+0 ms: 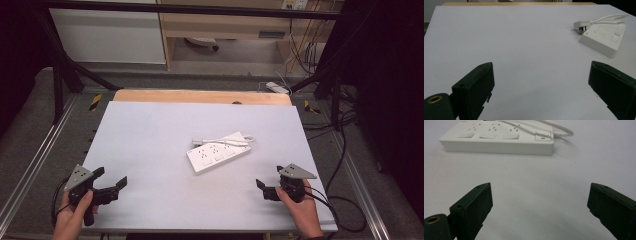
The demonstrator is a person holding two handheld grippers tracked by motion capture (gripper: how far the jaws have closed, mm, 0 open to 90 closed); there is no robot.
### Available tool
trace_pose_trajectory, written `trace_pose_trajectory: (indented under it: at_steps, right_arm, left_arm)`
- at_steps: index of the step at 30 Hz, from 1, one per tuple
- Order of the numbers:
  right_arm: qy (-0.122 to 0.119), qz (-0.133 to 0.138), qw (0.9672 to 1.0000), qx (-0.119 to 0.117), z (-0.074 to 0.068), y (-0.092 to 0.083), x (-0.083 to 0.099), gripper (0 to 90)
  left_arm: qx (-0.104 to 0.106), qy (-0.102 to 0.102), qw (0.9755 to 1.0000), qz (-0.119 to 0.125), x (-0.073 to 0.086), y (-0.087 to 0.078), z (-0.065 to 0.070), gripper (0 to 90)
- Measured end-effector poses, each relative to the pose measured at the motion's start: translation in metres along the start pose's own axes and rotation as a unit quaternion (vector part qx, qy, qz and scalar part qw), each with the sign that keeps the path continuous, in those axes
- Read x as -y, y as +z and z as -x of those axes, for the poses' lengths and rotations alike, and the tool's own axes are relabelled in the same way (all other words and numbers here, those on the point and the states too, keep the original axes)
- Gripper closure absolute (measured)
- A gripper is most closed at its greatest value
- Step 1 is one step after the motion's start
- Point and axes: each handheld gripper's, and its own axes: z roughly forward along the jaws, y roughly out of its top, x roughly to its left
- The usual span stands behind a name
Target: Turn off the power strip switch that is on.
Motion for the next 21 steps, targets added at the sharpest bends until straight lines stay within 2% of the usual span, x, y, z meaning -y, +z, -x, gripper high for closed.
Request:
trace_pose_trajectory:
  at_steps: [8,21]
  right_arm:
    - [-0.002,0.002,1.0000,0.000,0.0012,-0.0018,-0.0002,6.8]
    - [0.019,0.025,0.9995,-0.010,0.0040,-0.0089,-0.0034,6.2]
  left_arm:
    - [-0.001,0.004,1.0000,0.001,0.0001,-0.0011,0.0003,6.6]
    - [0.000,0.010,1.0000,0.002,0.0003,-0.0021,0.0015,6.5]
